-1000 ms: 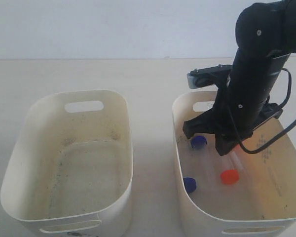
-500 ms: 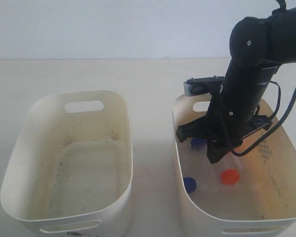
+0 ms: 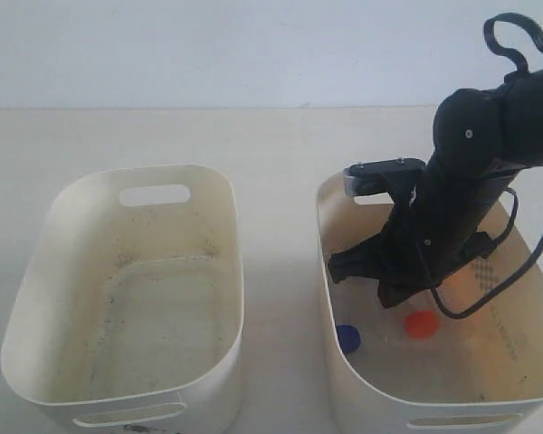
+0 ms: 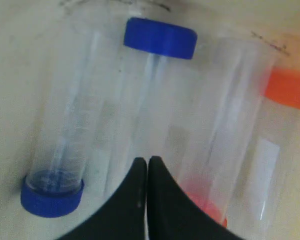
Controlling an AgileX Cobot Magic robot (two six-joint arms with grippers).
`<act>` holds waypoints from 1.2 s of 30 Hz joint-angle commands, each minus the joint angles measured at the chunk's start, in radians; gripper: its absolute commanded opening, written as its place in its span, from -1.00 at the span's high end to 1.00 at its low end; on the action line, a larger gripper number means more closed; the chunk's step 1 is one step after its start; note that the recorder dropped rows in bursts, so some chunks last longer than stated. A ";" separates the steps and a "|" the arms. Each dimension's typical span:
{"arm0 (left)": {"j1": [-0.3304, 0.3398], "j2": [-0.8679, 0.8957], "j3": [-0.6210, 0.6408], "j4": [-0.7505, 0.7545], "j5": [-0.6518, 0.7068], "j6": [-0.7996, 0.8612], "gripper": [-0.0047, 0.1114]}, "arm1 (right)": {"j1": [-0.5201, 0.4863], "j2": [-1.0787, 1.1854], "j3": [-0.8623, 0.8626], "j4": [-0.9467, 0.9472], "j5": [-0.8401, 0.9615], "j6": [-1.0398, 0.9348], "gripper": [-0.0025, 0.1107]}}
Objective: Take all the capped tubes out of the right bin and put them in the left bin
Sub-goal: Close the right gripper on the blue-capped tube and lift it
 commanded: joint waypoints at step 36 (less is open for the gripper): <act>0.001 -0.003 -0.003 -0.010 -0.008 0.005 0.84 | -0.002 -0.059 0.046 0.070 -0.076 -0.011 0.01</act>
